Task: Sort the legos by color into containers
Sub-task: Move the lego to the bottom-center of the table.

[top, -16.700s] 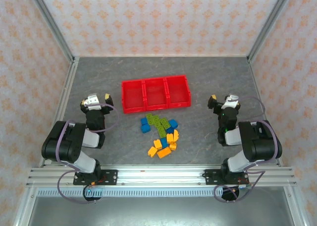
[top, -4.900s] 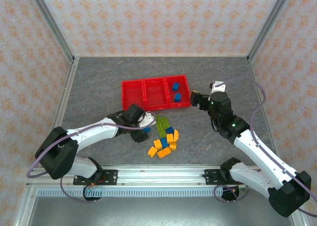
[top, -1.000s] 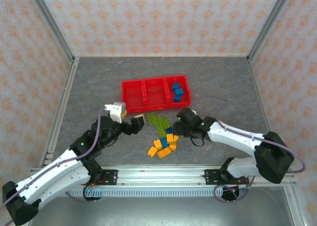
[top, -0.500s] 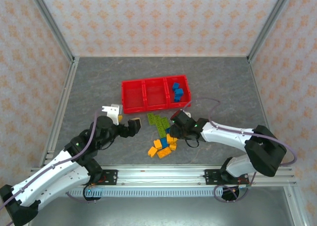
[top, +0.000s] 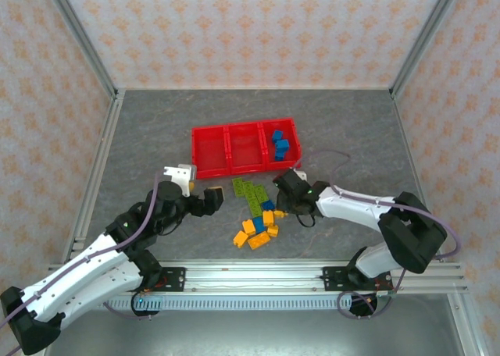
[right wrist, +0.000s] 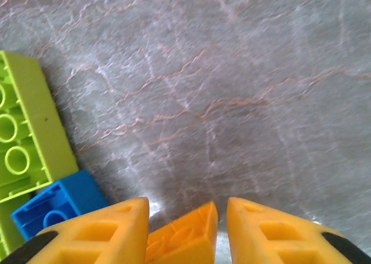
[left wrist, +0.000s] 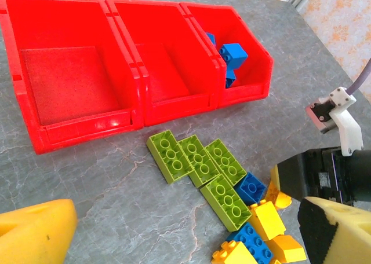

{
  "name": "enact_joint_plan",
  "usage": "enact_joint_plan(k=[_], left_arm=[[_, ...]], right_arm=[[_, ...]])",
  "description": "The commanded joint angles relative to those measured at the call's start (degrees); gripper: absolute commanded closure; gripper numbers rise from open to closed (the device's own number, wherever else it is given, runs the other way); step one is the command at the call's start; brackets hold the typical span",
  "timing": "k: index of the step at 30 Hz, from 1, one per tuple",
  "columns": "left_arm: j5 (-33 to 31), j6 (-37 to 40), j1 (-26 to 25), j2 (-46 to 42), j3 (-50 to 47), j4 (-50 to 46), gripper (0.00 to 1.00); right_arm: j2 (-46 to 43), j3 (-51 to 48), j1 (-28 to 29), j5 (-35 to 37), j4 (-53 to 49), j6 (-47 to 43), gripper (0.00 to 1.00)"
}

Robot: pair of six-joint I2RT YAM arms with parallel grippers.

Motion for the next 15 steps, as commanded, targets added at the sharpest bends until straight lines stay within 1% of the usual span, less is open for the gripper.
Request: enact_joint_plan(k=[1, 3, 4, 8, 12, 15], left_arm=[[-3.17, -1.1, -0.1, -2.51, 0.21, -1.3, 0.01], [-3.3, -1.16, -0.12, -3.93, -0.01, -0.89, 0.01], [-3.31, -1.14, -0.12, -4.4, -0.06, -0.93, 0.01], [-3.42, -1.01, -0.1, -5.42, 0.45, -1.74, 0.01], [-2.91, -1.06, -0.12, -5.26, 0.34, -1.77, 0.01], [-2.86, -0.97, -0.12, -5.07, 0.36, -1.76, 0.01]], right_arm=[[-1.04, 2.12, -0.83, 2.6, -2.42, -2.23, 0.61], [-1.21, 2.37, -0.88, 2.35, -2.91, -2.03, 0.6], [-1.42, 2.31, -0.88, 2.24, -3.03, -1.81, 0.58], [-3.46, 1.86, -0.83, 1.43, -3.15, -1.87, 0.41], [-5.83, 3.13, -0.7, 0.01, -5.15, -8.9, 0.33], [-7.11, 6.26, 0.26, 0.58, -9.95, -17.18, 0.31]])
